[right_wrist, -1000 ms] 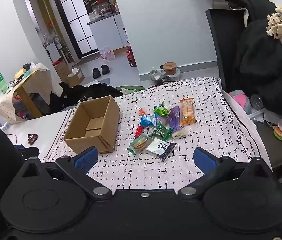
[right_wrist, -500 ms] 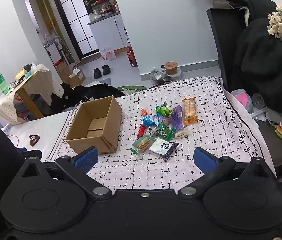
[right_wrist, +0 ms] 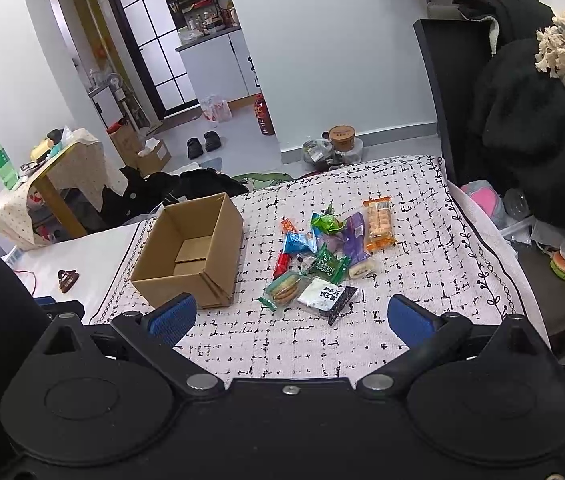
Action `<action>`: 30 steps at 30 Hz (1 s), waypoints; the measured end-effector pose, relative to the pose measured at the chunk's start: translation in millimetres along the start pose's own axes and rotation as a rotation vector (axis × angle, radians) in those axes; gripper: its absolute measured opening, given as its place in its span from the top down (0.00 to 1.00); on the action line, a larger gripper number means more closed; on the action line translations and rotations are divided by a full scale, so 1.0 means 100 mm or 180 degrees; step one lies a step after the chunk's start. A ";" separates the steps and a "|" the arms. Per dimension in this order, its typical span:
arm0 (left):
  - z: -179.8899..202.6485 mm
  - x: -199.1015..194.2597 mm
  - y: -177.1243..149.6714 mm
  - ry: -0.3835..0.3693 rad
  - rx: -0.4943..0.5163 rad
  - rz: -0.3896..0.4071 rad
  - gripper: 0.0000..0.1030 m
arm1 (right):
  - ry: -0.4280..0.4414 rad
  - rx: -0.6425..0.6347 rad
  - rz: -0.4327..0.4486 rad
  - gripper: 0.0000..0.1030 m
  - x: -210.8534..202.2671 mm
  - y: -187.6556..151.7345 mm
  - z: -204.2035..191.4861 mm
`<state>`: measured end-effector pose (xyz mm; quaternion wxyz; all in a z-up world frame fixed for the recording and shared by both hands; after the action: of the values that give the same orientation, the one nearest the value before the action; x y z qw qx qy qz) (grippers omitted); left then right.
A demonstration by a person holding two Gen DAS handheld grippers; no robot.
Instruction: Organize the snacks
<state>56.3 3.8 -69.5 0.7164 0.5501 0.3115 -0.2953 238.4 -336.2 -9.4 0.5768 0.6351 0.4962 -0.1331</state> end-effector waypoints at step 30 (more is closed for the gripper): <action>0.01 0.03 0.01 -0.0072 0.0027 -0.0019 0.03 | 0.0052 0.0025 0.0052 0.00 0.01 0.02 0.02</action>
<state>59.1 2.9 -71.2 0.7166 0.5489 0.3037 -0.3049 241.7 -337.2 -10.0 0.5713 0.6425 0.4952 -0.1251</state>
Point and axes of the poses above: each gripper's, at about its wrist camera, not at the fingertips, and x roughly the way its jaws point, z to its right, y to its top, the point moved 8 cm from there along x, roughly the way its jaws point, and after that the axes turned 6 degrees about -z, right-handed, at the moved point
